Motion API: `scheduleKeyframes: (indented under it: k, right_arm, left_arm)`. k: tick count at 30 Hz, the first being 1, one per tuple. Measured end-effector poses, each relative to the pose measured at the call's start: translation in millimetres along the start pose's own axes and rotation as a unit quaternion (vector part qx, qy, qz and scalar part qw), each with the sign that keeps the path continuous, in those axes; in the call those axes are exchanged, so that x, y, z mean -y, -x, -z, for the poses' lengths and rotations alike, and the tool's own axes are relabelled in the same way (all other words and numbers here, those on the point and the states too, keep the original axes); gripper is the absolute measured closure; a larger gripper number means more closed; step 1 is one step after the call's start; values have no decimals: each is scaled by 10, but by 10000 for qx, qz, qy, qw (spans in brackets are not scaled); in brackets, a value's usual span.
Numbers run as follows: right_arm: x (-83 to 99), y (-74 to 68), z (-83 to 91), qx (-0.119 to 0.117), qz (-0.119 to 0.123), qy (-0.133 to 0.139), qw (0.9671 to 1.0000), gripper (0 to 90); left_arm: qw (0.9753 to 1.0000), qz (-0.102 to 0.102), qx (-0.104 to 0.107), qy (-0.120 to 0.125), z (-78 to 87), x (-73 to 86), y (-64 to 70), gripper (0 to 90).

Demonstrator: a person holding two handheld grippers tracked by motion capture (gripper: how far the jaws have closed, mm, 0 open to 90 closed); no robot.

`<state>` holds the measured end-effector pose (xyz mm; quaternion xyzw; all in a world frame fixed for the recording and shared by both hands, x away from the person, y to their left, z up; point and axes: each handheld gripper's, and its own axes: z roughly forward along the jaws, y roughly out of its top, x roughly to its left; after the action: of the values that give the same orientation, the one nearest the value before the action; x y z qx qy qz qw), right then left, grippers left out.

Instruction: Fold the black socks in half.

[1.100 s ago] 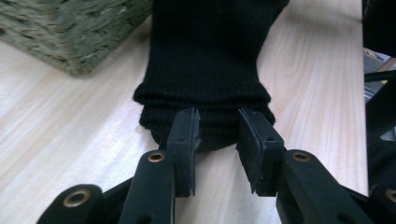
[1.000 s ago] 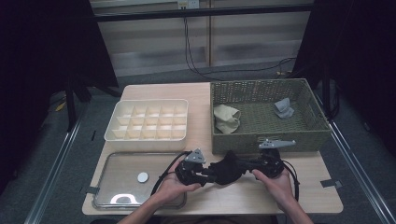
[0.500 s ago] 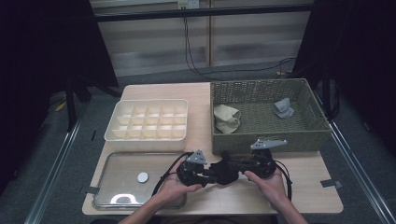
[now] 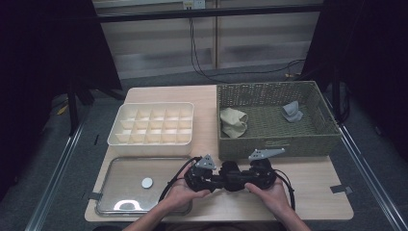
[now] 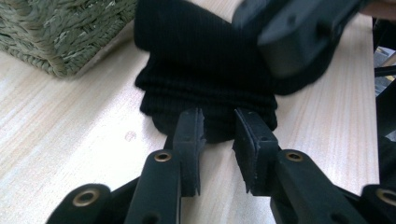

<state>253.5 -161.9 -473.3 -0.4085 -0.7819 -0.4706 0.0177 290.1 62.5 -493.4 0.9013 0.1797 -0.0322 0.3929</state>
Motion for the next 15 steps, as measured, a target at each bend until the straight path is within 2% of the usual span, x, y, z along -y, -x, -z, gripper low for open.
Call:
scheduleKeyframes:
  k: [5,9,11,15]
  right_arm:
    - [47,22,-74,-72,-18,-176,9998,801]
    - [100,18,-105,-17,16,-257,9997,808]
    - [112,15,-105,22,31,-277,9996,810]
    - [135,23,-116,2,44,-280,9996,813]
  left_arm:
    - [10000,11,-65,-21,6,3,8,745]
    - [10000,33,-71,-36,46,7,-21,743]
    - [9998,115,-48,132,80,8,-41,734]
    - [9991,212,-161,332,232,-35,-100,690]
